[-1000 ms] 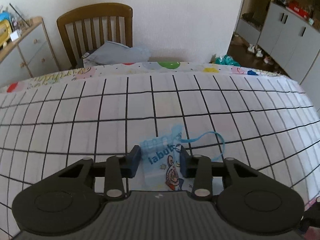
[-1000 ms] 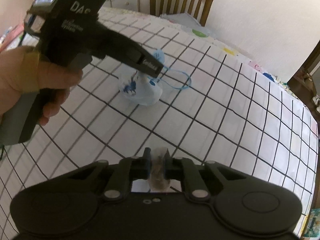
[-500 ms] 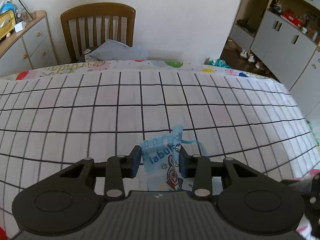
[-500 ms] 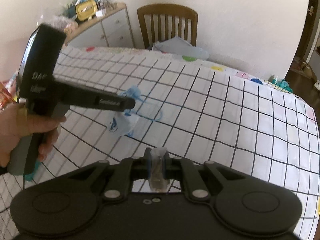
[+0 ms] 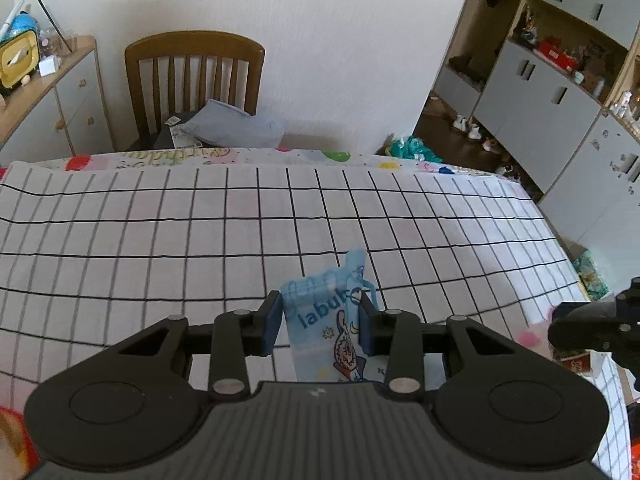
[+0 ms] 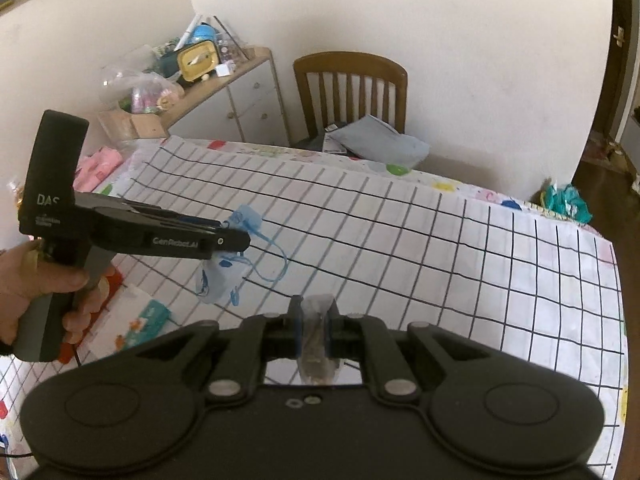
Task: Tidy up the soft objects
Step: 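Carry the labubu pouch and tea bag over the tin box with both tools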
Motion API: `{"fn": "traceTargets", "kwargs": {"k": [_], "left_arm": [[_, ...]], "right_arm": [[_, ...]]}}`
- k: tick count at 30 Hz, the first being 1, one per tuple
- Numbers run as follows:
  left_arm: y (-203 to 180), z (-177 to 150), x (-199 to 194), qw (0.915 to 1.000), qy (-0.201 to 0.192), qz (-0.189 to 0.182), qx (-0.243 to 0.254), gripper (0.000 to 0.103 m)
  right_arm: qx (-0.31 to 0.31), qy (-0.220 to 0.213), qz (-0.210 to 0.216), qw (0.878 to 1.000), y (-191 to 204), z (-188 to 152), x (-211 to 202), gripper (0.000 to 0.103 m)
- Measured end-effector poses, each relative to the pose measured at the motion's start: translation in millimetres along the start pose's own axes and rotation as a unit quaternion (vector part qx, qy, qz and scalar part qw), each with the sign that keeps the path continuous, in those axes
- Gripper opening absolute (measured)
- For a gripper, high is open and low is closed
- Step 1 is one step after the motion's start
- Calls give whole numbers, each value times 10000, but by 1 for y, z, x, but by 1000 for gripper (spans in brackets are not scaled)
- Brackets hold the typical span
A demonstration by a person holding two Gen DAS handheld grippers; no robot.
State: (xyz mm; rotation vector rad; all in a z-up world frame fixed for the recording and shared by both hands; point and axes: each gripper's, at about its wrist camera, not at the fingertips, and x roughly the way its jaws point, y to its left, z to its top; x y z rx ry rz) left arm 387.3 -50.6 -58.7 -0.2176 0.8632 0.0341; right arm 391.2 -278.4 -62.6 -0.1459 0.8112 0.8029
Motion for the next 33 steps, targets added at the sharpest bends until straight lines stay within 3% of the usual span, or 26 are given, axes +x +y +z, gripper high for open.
{"fn": "traceTargets", "kwargs": {"k": [16, 33], "left_arm": [[54, -31, -111, 9996, -260, -65, -74, 37], [160, -67, -188, 9982, -404, 412, -182, 38]], "right_arm": [[-553, -150, 425, 9975, 98, 12, -25, 9], [-975, -100, 1090, 9892, 231, 26, 7, 9]]}}
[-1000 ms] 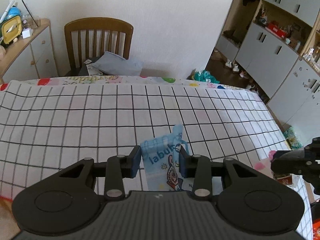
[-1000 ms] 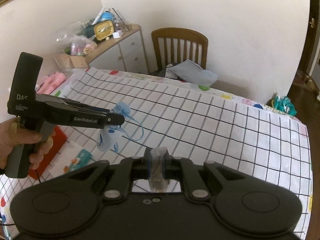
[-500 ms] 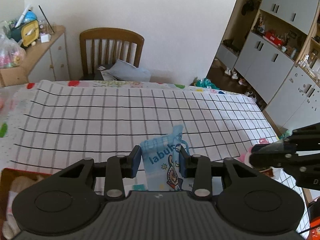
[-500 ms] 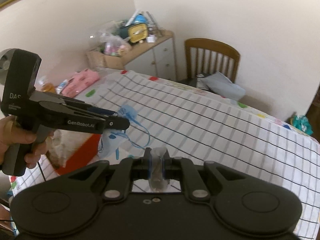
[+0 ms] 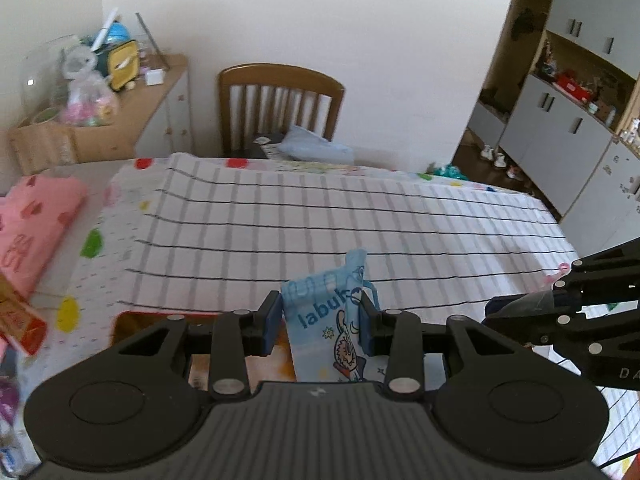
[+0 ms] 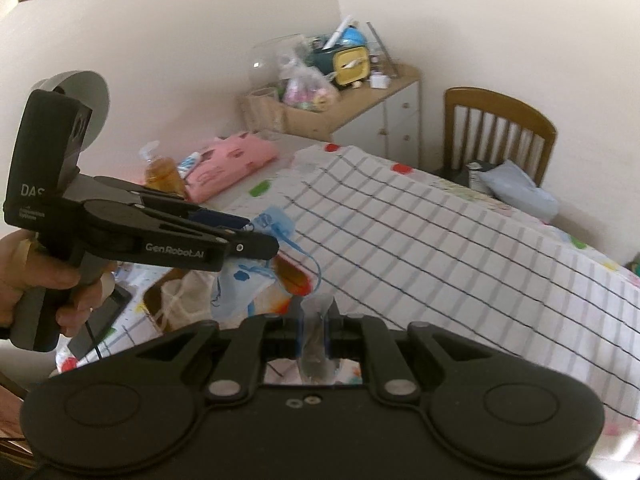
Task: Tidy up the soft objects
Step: 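Carry the labubu pouch and tea bag over the tin box with both tools, then open both grippers to drop the pouch and tea bag into the tin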
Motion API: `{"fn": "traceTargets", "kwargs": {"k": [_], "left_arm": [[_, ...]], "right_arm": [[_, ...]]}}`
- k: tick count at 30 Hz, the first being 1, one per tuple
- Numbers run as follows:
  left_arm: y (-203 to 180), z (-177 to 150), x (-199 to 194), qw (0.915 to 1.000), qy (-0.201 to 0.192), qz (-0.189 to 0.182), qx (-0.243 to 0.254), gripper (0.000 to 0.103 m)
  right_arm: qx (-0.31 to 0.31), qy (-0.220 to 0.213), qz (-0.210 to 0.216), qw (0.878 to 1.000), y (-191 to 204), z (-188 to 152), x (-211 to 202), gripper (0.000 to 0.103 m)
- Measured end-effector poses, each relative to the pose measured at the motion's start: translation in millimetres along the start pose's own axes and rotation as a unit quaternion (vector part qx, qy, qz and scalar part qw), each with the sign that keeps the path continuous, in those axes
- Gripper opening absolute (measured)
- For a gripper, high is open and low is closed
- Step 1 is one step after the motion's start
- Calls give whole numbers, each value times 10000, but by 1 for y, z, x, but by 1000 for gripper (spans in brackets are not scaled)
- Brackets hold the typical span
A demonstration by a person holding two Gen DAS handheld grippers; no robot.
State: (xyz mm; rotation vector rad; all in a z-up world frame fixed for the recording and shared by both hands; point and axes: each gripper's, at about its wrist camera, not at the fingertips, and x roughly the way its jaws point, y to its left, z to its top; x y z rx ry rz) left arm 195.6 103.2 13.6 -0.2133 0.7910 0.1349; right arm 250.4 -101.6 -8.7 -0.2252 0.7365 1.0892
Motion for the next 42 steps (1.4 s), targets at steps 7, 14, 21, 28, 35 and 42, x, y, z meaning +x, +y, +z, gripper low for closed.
{"fn": "traceTargets", "kwargs": {"k": [7, 14, 21, 28, 35, 42], "left_arm": [[50, -10, -6, 9995, 54, 310, -13, 38], [87, -23, 4, 9987, 269, 437, -14, 38], [105, -31, 26, 9974, 456, 533, 165, 39], [109, -42, 46, 9963, 689, 395, 339, 39], [102, -55, 58, 9941, 841, 318, 612, 39], [106, -65, 62, 9944, 889, 268, 506, 39]], "right_arm": [[-95, 109, 194, 9997, 41, 10, 37, 9], [-145, 281, 371, 9988, 75, 9, 74, 9], [-249, 559, 433, 9972, 99, 0, 116, 10], [-184, 836, 481, 9952, 109, -16, 147, 11], [-152, 987, 390, 9942, 111, -30, 161, 12], [-171, 998, 267, 9945, 114, -39, 163, 19]]}}
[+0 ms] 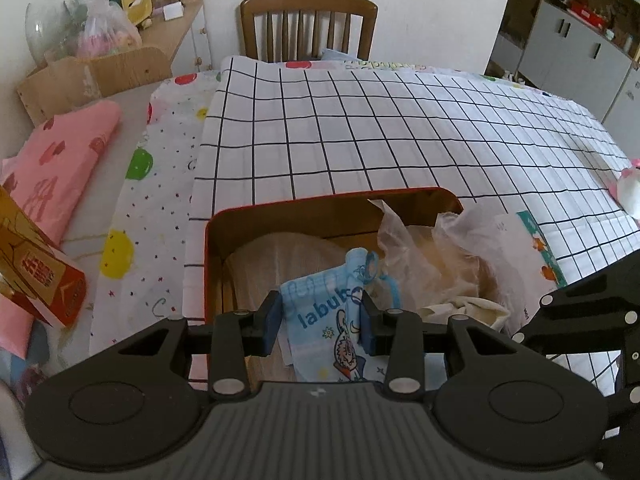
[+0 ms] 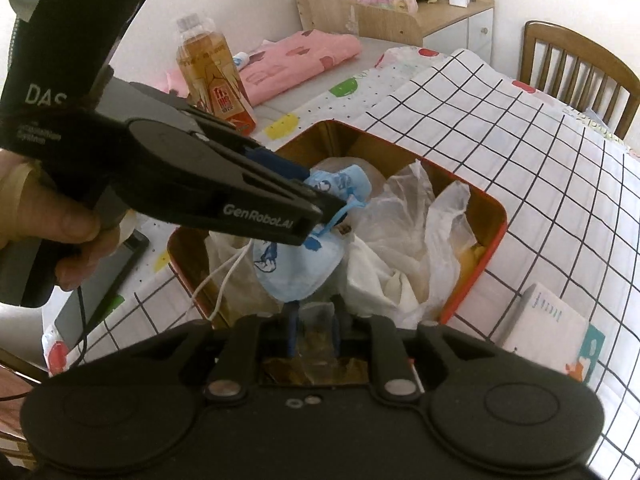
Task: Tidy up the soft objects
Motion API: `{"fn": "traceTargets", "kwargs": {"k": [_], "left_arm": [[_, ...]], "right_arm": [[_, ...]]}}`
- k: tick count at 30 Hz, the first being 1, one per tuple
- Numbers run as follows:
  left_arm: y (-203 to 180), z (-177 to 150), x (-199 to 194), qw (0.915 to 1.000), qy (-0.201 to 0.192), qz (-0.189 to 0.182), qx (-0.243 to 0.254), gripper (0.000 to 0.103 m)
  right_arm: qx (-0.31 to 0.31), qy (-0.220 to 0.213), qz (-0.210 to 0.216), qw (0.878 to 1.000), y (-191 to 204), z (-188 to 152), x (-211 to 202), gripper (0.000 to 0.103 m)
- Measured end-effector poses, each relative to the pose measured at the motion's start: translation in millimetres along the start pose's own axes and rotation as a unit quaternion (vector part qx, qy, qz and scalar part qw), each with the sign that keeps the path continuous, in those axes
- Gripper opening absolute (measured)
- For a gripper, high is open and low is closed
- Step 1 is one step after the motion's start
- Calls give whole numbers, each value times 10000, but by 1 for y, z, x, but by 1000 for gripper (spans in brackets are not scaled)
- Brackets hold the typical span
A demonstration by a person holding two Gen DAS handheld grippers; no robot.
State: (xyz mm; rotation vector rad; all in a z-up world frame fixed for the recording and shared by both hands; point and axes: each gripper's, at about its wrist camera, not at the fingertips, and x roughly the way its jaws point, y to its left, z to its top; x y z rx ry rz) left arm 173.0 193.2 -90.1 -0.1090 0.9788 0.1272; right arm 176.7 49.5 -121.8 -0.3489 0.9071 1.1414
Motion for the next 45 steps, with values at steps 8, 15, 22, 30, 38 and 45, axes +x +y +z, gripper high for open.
{"fn": "traceTargets", "kwargs": {"k": [8, 15, 22, 30, 38, 45], "left_arm": [[2, -4, -1, 9999, -70, -23, -106, 62], [6, -4, -8, 9996, -179, -48, -235, 70], [7, -2, -24, 9988, -346, -146, -315, 76], [4, -2, -44, 9983, -512, -114, -260, 80], [-8, -5, -74, 9968, -782, -123, -122, 80], [-28, -11, -103, 9942, -1067, -94, 110, 81]], "right_arm": [[-127, -55, -101, 9999, 5, -2, -3, 32], [-33, -219, -9, 9998, 2, 0, -15, 46], [-19, -425, 131, 9990, 2, 1, -33, 53], [-96, -691, 193, 9974, 4, 3, -58, 65], [-12, -1037, 161, 9945, -1, -2, -90, 76], [34, -1355, 22, 9908, -2, -14, -120, 85]]}}
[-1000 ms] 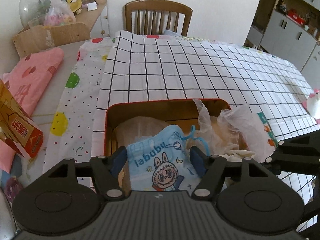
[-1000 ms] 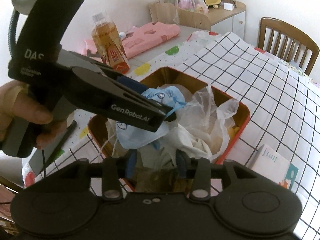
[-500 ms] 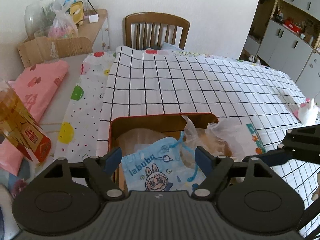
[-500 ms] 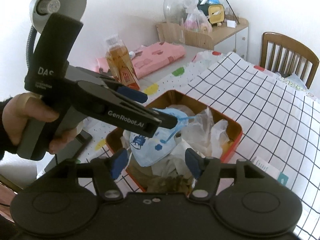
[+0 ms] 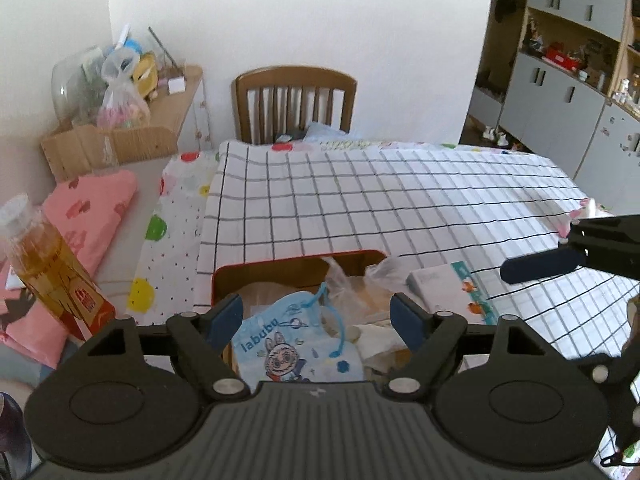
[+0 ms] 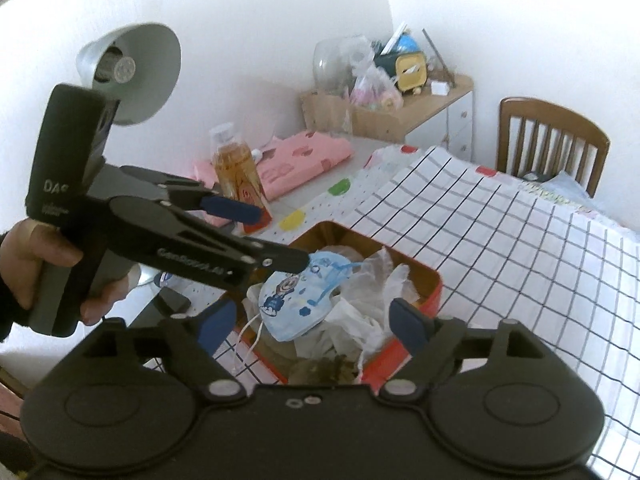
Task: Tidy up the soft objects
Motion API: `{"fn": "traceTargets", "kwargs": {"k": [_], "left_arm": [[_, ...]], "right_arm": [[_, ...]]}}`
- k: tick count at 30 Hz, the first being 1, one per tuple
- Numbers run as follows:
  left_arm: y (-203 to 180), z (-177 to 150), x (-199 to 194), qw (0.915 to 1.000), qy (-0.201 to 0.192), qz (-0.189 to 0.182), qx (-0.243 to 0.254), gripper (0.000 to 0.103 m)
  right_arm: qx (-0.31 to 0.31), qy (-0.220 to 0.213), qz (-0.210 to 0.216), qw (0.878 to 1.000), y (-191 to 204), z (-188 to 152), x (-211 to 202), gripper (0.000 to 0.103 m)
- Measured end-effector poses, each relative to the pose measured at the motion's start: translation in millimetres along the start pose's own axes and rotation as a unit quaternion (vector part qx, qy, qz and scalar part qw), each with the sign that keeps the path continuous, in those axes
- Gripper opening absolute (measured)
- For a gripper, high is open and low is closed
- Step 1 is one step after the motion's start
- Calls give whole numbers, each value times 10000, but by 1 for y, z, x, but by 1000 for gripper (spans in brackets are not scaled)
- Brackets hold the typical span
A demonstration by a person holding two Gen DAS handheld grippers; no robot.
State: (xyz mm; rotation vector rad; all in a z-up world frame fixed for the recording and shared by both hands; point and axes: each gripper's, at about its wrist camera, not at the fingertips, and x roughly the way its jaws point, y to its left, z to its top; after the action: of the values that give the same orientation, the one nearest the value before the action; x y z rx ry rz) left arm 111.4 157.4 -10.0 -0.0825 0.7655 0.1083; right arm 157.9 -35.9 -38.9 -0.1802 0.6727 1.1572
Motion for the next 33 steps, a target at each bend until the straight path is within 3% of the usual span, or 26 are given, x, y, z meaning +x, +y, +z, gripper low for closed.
{"fn": "traceTargets", "kwargs": {"k": [9, 14, 23, 27, 33], "left_arm": [[-26, -5, -36, 9993, -357, -4, 91, 85], [-38, -9, -52, 9986, -532, -32, -23, 85], [-66, -18, -74, 9963, -854, -133, -37, 85], [-78, -23, -82, 9951, -981, -146, 17, 99], [-90, -29, -90, 9934, -1142, -110, -6, 100]], "right_arm": [[277, -442, -193, 9985, -4, -13, -42, 94], [449, -880, -516, 9938, -3, -23, -66, 103], [837, -1529, -1235, 9769, -4, -46, -94, 103], [998, -1728, -1561, 9674, -5, -54, -102, 103], [902, -1889, -1922, 9588, 5, -69, -110, 103]]}}
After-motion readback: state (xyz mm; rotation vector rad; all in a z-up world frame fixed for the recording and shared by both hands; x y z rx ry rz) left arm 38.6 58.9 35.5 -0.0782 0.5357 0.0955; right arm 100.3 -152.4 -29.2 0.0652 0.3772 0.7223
